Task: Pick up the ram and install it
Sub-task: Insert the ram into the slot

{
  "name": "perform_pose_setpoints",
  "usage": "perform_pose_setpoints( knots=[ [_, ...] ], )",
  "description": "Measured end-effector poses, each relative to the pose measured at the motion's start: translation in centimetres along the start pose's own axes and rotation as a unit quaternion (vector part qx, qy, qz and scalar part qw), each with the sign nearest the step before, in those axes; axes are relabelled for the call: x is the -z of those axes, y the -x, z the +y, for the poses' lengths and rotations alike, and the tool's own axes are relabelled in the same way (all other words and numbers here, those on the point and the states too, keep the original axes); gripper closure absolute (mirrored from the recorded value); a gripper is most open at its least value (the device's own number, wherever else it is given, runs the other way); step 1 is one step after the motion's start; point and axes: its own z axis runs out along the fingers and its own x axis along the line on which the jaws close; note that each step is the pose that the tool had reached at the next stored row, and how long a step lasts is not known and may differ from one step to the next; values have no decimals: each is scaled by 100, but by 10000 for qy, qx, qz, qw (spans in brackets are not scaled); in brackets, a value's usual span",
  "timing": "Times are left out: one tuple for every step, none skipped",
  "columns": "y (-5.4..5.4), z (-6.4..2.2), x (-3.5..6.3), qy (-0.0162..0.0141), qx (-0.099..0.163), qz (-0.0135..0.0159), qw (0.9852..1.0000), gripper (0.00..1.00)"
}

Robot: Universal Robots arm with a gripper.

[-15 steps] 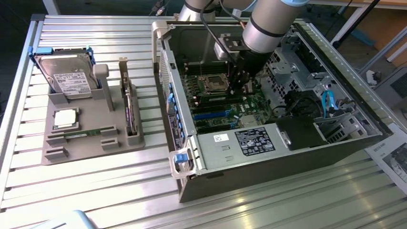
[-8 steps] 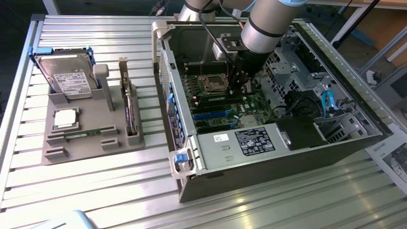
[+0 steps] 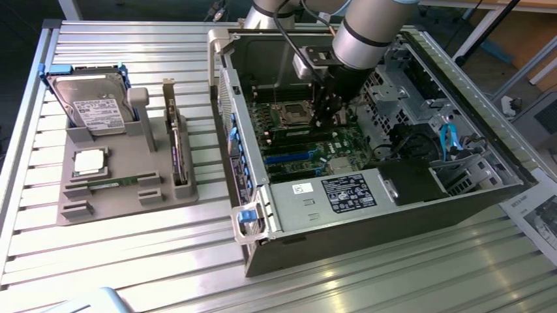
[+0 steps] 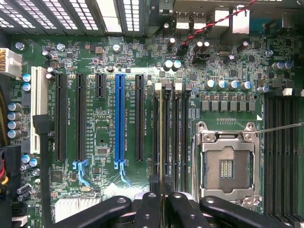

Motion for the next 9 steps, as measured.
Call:
perform_pose_setpoints(
  knots=[
    [0,0,2,0,0,-1,10000,88],
    [0,0,2,-1,0,-3,10000,88],
    [0,0,4,-1,-1,-3,10000,88],
    [0,0,6,0,0,-2,10000,88],
    [0,0,8,0,-1,-2,10000,88],
    [1,0,9,1,-1,-2,10000,88],
    [1,0,9,1,-4,-2,10000,88],
    [1,0,9,0,-11,-2,10000,88],
    [0,0,9,0,-25,-3,10000,88]
  ],
)
